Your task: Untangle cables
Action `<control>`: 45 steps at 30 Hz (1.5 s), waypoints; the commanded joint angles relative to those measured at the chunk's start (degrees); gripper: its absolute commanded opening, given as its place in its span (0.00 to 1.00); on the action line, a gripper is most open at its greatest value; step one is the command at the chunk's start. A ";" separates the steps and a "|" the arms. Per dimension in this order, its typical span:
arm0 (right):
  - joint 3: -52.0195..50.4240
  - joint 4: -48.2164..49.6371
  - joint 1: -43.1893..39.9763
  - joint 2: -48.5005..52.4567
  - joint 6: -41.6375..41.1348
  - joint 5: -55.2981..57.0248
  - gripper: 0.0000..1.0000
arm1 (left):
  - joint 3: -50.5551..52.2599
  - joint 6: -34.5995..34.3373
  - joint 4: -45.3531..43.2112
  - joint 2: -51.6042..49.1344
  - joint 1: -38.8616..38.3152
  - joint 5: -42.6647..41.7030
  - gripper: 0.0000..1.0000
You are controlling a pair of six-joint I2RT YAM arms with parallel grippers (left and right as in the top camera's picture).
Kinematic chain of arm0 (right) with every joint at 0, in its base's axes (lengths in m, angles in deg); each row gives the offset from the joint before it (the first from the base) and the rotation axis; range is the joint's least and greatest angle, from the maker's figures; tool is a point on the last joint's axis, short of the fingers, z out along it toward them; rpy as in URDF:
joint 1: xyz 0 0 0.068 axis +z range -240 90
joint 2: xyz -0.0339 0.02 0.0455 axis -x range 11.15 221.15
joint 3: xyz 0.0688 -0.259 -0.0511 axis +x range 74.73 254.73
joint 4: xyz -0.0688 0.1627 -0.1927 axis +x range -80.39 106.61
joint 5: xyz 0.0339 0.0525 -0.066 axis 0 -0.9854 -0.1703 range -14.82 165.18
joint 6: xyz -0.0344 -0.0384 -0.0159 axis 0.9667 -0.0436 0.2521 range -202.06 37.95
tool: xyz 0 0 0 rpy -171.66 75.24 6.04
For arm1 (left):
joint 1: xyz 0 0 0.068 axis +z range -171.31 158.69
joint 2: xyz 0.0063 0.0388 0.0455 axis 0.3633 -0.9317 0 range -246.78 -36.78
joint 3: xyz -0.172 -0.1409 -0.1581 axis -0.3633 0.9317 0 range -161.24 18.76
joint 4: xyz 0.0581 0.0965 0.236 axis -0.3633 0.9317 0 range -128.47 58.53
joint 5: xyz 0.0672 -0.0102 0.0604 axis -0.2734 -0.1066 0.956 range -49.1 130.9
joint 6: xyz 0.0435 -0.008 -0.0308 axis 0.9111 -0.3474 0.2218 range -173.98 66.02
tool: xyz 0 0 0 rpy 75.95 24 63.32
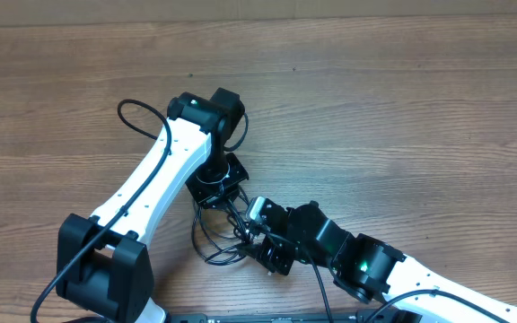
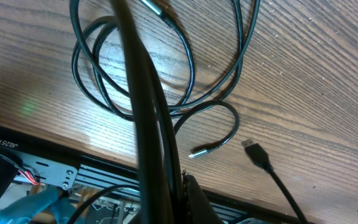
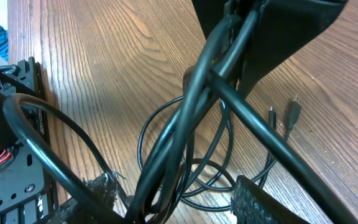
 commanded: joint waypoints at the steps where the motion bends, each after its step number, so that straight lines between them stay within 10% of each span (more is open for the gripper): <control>1: 0.42 1.18 0.17 -1.20 -0.13 0.70 0.59 | -1.33 -1.20 0.61 -0.07 -0.39 0.55 0.05; 21: 0.42 2.47 0.17 -5.49 -0.15 8.33 0.42 | -1.33 -4.87 -0.31 -0.07 -0.39 -4.85 0.04; 45: 0.42 6.38 0.17 -5.81 -6.49 16.61 0.54 | -1.29 -18.82 -0.24 -0.09 -0.37 -8.85 0.04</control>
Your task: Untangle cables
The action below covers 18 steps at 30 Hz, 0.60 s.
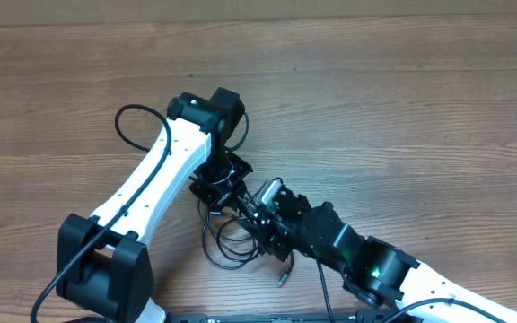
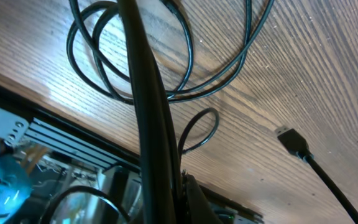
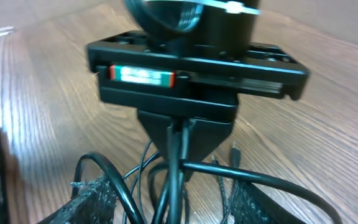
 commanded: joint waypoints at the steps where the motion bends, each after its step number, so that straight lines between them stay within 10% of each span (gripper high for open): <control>1: 0.42 0.50 0.15 -1.16 -3.41 5.60 0.54 | -1.29 -3.82 0.17 -0.09 -0.39 -2.14 0.04; 18: 0.42 0.92 0.15 -1.49 -10.43 23.15 0.54 | -1.29 -7.02 1.20 -0.09 -0.37 -1.55 0.05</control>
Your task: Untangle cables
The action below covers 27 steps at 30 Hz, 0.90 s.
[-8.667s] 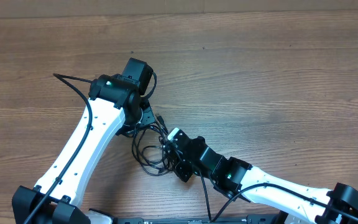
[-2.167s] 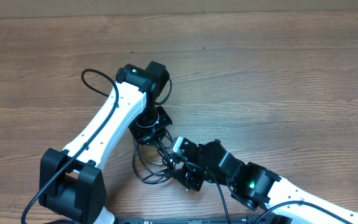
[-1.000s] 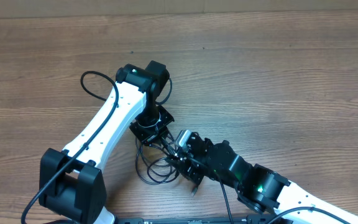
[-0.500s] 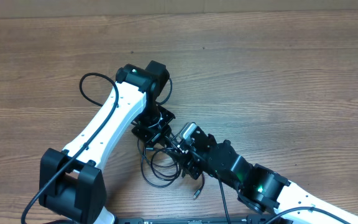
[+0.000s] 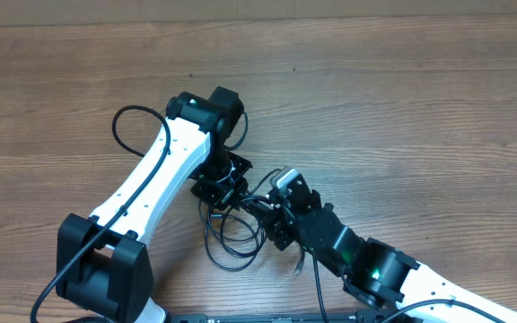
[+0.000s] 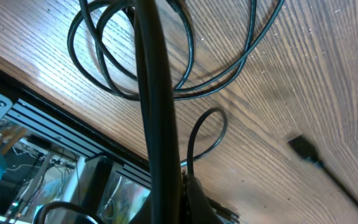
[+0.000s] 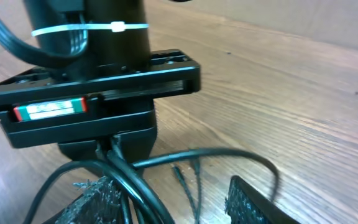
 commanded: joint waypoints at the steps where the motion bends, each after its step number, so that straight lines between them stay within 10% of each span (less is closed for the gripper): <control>1: 0.42 0.85 -0.55 -1.25 -1.68 11.02 0.55 | -1.16 -0.48 1.64 -0.09 -0.37 -0.31 0.05; 27: 0.42 4.42 -0.59 -1.25 -1.40 25.05 0.62 | -1.16 1.05 4.52 -0.09 -0.37 3.08 0.06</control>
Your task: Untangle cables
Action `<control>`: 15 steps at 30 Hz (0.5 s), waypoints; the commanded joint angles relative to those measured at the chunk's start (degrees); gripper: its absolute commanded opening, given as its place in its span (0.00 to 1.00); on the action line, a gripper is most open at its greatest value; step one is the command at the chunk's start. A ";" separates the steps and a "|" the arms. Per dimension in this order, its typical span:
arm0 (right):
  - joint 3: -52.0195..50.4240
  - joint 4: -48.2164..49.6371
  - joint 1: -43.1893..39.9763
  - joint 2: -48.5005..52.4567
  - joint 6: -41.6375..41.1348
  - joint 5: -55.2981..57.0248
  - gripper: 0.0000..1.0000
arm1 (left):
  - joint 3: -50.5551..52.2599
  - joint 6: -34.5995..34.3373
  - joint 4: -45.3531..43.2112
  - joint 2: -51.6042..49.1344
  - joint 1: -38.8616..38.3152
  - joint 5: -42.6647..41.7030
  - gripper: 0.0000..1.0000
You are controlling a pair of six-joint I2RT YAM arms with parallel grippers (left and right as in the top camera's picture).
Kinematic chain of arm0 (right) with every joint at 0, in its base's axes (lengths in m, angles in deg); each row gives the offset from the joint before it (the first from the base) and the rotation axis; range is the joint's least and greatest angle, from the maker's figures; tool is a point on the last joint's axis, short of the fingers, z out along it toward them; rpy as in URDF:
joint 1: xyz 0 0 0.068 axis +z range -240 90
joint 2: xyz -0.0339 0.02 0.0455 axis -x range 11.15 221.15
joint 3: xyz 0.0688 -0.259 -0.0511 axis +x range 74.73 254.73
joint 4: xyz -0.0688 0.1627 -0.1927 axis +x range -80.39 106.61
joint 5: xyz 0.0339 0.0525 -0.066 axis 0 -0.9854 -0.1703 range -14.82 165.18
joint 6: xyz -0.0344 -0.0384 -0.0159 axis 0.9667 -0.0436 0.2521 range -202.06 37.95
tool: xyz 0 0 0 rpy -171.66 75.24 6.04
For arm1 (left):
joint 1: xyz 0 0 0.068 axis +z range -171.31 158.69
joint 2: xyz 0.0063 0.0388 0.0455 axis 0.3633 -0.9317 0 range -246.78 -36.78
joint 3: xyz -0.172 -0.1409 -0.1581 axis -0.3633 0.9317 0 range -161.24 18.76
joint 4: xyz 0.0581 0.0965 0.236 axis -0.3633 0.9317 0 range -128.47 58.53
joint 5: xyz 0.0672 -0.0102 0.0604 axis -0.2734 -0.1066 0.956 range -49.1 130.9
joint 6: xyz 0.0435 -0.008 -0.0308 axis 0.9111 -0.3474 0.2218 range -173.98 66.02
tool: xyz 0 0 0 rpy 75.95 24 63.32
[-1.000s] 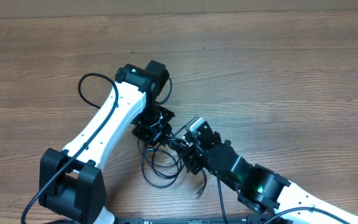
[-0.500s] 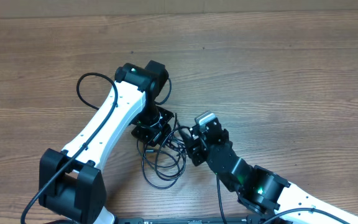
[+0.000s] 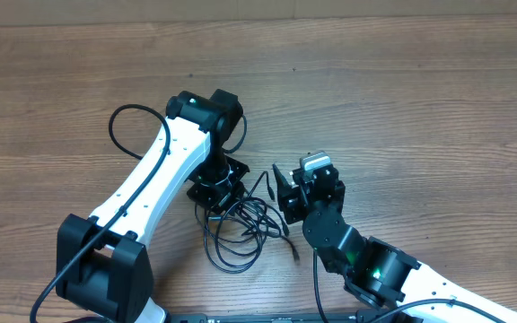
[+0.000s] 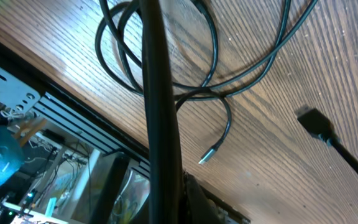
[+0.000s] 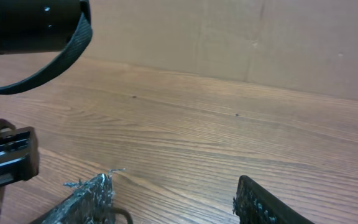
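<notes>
A tangle of thin black cables (image 3: 239,231) lies in loops on the wooden table near its front edge. My left gripper (image 3: 215,193) stands over the tangle's upper left, shut on a bunch of strands. In the left wrist view that bunch (image 4: 157,93) runs straight up from the left gripper (image 4: 173,199), above the loops (image 4: 166,56), a USB plug (image 4: 314,121) and a small connector (image 4: 209,154). My right gripper (image 3: 305,184) sits to the right of the tangle, open. Its fingers (image 5: 87,198) hold nothing and face the far table.
The left arm's black links (image 5: 23,25) fill the upper left of the right wrist view. The table's front edge and a metal frame (image 4: 17,106) lie just beside the loops. Bare wood (image 3: 402,99) stretches to the far wall.
My right gripper was close against the left gripper with cables between its fingers. It now sits further right, turned away, with nothing between its fingers. The left gripper still holds its bunch.
First my right gripper was low by the front edge with cables running between its fingers while the left held the bunch. Then it stood higher, facing the left gripper, then nearer still. Now it is off the cables, and the loops lie spread below the left gripper.
</notes>
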 commanded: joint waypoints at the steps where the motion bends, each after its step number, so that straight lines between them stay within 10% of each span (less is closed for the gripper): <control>1: 0.44 0.39 -0.20 -1.07 -0.13 1.07 0.62 | -0.68 0.87 0.48 -0.09 -0.37 1.62 0.06; 15: 0.42 -9.68 -0.20 -1.05 3.52 -35.80 0.62 | -0.68 0.87 -1.55 -0.09 -0.28 4.48 0.04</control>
